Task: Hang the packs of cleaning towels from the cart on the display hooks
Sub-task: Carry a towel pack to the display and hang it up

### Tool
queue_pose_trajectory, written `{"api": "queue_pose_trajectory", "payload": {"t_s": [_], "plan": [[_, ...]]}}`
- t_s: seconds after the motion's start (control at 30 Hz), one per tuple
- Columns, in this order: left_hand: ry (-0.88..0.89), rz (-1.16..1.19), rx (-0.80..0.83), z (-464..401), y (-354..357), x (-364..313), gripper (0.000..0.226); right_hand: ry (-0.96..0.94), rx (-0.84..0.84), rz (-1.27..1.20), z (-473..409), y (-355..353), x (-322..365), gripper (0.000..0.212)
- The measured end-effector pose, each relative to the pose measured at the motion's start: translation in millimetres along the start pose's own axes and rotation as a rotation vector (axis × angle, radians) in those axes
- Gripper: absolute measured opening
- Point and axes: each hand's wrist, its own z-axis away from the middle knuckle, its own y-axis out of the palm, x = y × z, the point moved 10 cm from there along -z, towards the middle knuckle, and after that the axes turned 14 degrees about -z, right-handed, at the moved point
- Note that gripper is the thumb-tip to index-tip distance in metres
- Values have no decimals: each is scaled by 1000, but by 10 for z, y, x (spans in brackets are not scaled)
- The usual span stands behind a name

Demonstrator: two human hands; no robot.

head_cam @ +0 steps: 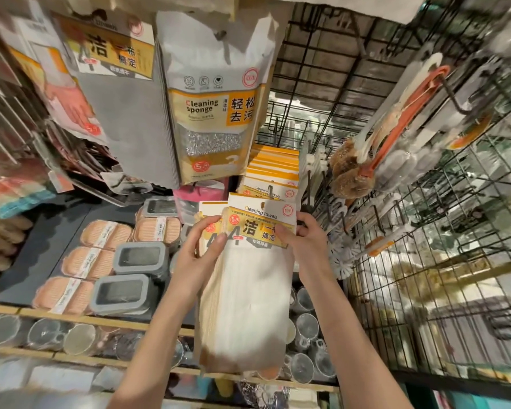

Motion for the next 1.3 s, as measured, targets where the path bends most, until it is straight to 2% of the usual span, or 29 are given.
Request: {"api": "queue_pose_trajectory", "payload": {"t_s": [0.1, 0.27, 0.43, 0.8, 0.9, 1.17, 1.3], "plan": [[12, 35, -48, -22, -107, 34, 36, -17, -30, -15, -29, -47, -31, 31], [32, 6, -79, -47, -237, 122, 54, -51, -95, -53, -131, -106, -74, 27], [48, -17, -98, -68, -334, 171, 53, -72, -148, -33, -276, -167, -101, 29], [50, -38, -152, -81, -476, 228, 52, -147, -242, 117, -539, -211, -189, 29], [69, -65, -158, -74, -510, 220, 53, -216, -264, 167, -570, -191, -100, 39], [65, -100, -182, -55, -644, 282, 55, -362, -322, 386, -656, -111, -5, 34], [49, -10, -197, -60, -713, 357, 56, -363, -314, 414, -719, -51, -61, 31]]}}
